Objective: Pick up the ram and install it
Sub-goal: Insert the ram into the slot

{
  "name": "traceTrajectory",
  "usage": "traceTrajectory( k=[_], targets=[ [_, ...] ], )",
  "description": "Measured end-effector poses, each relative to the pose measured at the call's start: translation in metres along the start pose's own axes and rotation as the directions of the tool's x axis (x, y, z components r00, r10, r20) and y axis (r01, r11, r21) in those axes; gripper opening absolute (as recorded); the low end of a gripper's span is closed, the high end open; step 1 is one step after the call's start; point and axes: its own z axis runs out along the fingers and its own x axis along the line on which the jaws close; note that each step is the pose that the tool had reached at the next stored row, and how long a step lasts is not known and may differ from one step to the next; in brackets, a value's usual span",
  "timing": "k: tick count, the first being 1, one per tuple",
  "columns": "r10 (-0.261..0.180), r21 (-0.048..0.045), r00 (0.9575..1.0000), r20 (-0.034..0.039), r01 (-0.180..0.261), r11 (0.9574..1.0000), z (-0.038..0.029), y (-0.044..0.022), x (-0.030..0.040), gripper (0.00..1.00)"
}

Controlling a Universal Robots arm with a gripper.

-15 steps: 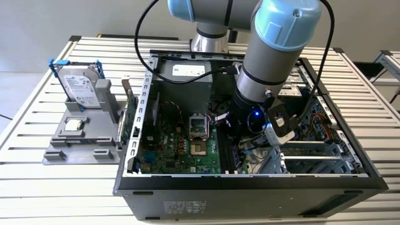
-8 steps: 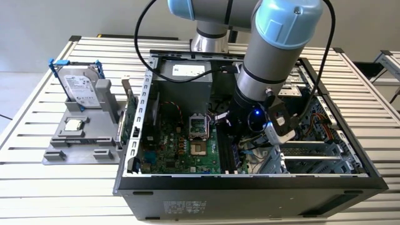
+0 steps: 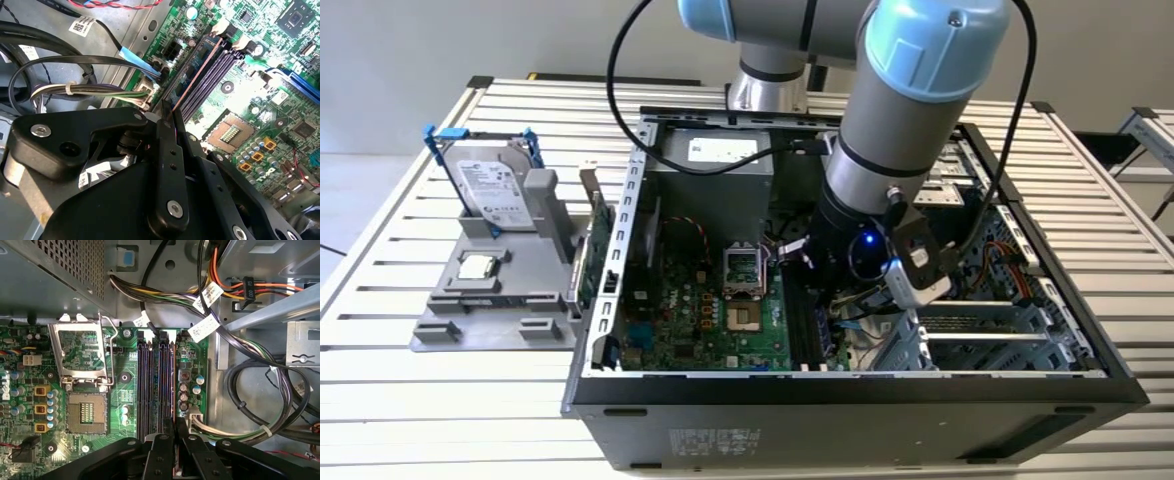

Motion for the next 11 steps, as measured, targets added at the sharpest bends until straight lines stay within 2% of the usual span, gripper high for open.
traceTrajectory(
  k=[11],
  targets=[
    [0.007, 0.0003, 1.0000, 0.0015, -0.007, 1.0000, 0.0000, 0.0000, 0.0010, 0.00]
  ],
)
